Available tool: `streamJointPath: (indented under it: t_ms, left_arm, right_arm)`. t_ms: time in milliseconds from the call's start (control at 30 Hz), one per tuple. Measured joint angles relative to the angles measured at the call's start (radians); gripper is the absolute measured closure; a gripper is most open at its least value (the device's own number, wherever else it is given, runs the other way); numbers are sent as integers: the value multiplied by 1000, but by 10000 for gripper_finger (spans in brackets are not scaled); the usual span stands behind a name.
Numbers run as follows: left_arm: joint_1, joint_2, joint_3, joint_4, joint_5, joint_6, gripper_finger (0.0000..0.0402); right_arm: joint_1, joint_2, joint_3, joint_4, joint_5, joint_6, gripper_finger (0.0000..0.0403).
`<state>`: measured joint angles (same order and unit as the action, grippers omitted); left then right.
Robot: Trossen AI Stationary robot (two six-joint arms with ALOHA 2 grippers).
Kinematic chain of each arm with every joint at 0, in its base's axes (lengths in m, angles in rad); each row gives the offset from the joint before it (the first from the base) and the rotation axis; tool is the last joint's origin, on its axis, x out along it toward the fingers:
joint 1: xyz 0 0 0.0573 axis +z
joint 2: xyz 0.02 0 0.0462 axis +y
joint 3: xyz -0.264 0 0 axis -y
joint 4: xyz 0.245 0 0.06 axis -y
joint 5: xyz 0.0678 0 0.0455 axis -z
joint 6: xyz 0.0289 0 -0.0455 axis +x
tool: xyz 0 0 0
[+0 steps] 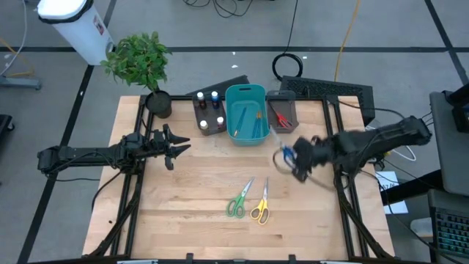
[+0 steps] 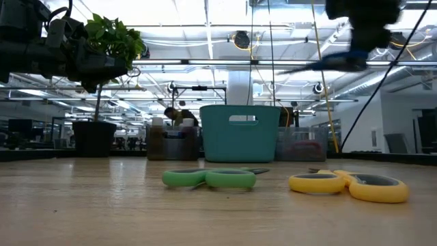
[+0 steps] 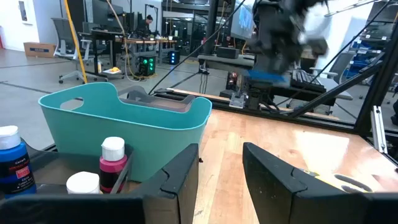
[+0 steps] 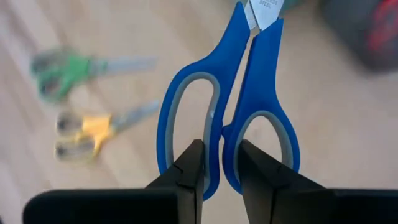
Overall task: Pick & Place Paint Supplies
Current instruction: Put the blue scissor into the right black bin
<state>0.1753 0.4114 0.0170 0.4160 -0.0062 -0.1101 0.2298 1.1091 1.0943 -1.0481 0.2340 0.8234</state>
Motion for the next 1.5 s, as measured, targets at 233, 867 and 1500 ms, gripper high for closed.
streamJointPath:
  t_ms: [233,867,1500]
  left_arm:
    - [0,0,0,0,0,0,270]
    - [0,0,0,0,0,0,270]
    - [0,0,0,0,0,0,270]
  right_arm:
    - [-367,-15,131,-70,-130,-191,346]
    - [-944,316,135,-83,-527,-580,346]
    - [-1016,430,135,122,-506,-656,329]
